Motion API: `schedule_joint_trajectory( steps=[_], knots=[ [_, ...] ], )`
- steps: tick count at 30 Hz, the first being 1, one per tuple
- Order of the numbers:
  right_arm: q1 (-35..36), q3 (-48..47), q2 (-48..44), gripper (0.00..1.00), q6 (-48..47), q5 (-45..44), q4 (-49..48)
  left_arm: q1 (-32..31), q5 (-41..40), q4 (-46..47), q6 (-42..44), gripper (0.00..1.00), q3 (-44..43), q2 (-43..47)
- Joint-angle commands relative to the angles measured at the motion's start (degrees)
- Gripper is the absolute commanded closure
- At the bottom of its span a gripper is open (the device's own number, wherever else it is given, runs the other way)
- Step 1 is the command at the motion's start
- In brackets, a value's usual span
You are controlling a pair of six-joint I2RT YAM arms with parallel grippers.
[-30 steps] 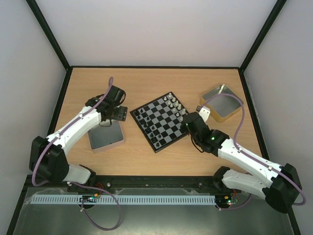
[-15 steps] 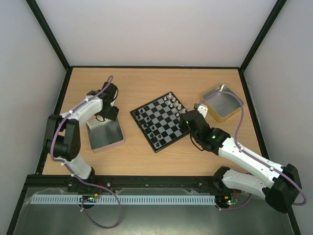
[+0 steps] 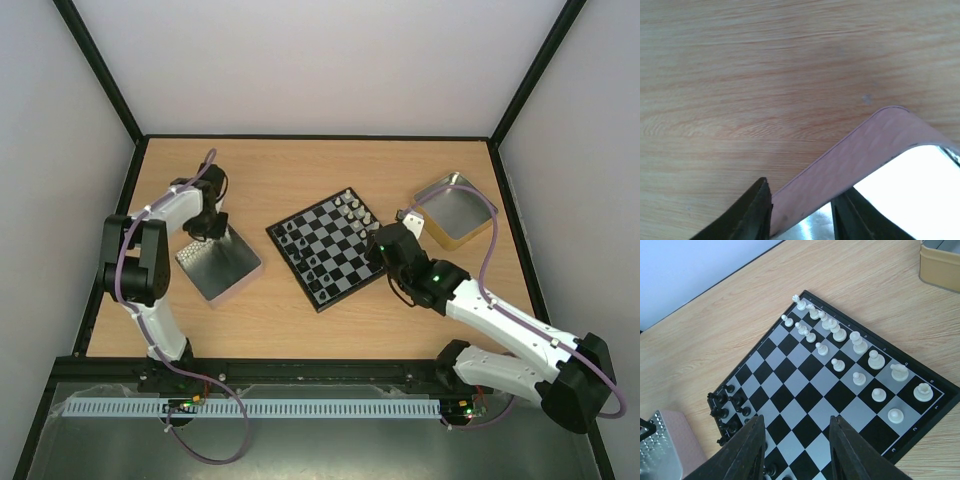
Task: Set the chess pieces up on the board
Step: Adjust the storage box at the center of the board.
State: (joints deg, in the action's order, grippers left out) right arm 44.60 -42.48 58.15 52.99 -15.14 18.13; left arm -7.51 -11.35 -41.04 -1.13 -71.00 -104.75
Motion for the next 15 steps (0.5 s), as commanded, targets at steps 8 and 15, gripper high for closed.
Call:
schedule_joint_trajectory(
  steps=[8, 15],
  knots=[
    [-0.2, -1.9, 0.7, 0.66, -0.6, -0.8, 0.2, 2.9, -0.6, -2.0, -5.1, 0.81, 1.8, 1.7],
    [-0.1, -2.5, 1.3, 0.65, -1.3, -0.4, 0.5, 3.5, -0.5, -3.4, -8.0, 0.96, 3.7, 4.1]
  ],
)
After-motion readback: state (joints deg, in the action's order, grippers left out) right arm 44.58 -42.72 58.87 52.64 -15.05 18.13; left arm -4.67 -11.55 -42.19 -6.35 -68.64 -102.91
